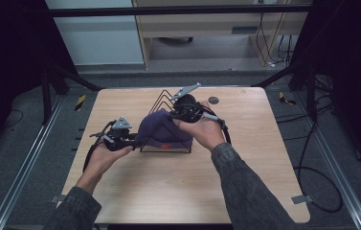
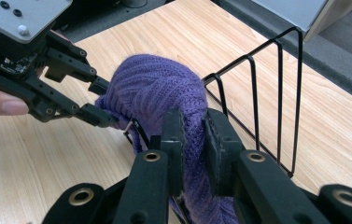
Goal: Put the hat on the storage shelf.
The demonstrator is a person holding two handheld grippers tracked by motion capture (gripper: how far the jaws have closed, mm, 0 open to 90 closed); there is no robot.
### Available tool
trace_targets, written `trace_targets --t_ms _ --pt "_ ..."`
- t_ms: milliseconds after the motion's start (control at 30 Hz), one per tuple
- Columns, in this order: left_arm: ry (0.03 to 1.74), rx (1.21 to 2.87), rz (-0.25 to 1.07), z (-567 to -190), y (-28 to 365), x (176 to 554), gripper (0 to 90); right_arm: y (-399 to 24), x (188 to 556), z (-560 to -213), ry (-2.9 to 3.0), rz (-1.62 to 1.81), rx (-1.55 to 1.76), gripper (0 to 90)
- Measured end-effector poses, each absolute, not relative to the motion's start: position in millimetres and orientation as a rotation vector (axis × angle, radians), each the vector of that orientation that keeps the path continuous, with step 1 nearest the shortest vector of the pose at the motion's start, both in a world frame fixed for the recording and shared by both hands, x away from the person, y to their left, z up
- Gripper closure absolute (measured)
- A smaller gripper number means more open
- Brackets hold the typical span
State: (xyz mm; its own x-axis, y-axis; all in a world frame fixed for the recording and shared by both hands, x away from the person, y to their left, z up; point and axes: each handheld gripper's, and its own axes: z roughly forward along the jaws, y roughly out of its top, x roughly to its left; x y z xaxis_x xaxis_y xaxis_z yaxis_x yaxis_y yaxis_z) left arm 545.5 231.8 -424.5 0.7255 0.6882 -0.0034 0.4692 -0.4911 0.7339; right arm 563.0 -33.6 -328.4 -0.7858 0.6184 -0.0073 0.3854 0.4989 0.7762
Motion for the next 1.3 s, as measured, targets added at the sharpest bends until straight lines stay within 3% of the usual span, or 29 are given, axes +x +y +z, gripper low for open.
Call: trace_targets --t_ms 467,1300 --pt "0.887 2.169 0.374 -428.0 234.9 544.2 62.9 -35.0 562.4 -330.5 2.474 1.159 0.849 72.4" --pt "0.879 2.133 0.394 -417.8 239.5 532.9 57.8 -46.1 550.1 -330.2 2.474 1.182 0.842 70.7"
